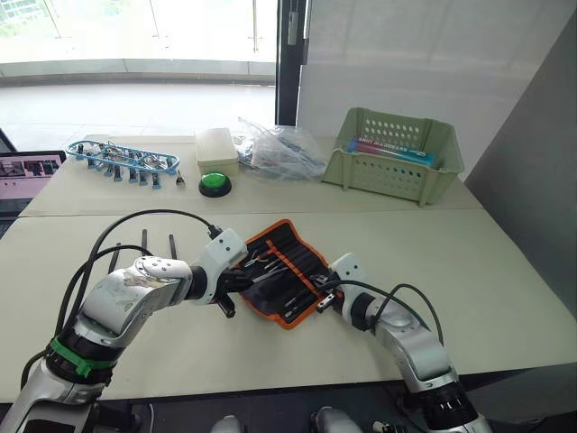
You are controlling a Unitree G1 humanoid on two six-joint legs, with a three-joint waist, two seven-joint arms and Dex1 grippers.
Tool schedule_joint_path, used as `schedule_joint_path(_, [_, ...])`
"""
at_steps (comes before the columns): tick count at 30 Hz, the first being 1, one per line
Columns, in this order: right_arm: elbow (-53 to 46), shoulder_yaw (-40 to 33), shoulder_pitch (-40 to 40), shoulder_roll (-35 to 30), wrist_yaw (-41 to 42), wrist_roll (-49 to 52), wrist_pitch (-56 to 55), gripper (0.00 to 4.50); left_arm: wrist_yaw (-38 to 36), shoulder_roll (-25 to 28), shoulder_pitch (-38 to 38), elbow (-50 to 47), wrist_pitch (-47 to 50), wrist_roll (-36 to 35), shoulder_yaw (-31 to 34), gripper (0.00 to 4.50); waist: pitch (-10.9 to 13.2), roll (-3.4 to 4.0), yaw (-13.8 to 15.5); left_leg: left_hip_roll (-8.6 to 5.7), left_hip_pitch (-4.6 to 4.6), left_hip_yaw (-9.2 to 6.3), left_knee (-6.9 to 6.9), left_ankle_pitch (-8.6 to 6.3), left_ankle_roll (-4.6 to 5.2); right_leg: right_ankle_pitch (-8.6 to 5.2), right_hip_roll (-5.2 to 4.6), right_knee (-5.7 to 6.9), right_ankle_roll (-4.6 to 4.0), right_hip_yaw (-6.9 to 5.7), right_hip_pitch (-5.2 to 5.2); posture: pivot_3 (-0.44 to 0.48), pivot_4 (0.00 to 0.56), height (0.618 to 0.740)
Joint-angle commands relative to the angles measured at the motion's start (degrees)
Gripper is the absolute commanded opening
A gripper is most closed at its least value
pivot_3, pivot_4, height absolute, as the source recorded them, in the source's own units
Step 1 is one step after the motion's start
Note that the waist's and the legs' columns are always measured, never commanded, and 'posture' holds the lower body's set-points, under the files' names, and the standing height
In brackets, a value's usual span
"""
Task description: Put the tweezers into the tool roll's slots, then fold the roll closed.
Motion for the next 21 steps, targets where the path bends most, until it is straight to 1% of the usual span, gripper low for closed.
schedule_joint_path(1, [1.7,0.9,1.8,-0.2,-0.5,-0.7,3.0,0.0,-1.5,1.6,-1.4,-1.2,2.2,-0.1,0.2,0.01,0.0,0.02,0.0,0.0,0.0,-0.01,0.0,0.0,0.0,0.0,0.0,0.0,0.0,0.0,0.0,0.0,0.15,0.74])
schedule_joint_path(5, [1.7,0.9,1.9,0.1,-1.0,-0.7,2.9,0.0,-1.9,2.1,-2.6,-1.3,4.0,0.2,-0.3,0.01,0.0,0.02,0.1,-0.01,-0.01,-0.01,0.0,0.0,0.0,-0.02,0.0,-0.01,0.03,0.0,0.02,0.0,0.15,0.74])
schedule_joint_path(12, [1.9,1.0,1.9,0.6,-1.3,-0.6,2.7,0.0,-1.8,1.0,-4.6,-0.1,4.2,1.1,-1.2,0.01,0.0,0.02,0.0,-0.01,0.0,-0.01,0.0,0.0,0.0,-0.02,0.0,0.01,0.04,0.0,0.02,0.0,0.15,0.74])
schedule_joint_path(21, [1.6,0.8,2.0,0.9,-1.6,-0.6,2.7,0.0,-1.6,-2.0,-8.7,5.2,3.2,4.4,-6.1,0.01,0.0,0.02,0.1,-0.03,0.02,-0.02,0.0,0.01,0.01,-0.02,0.02,0.03,0.04,0.01,0.03,0.0,0.15,0.74])
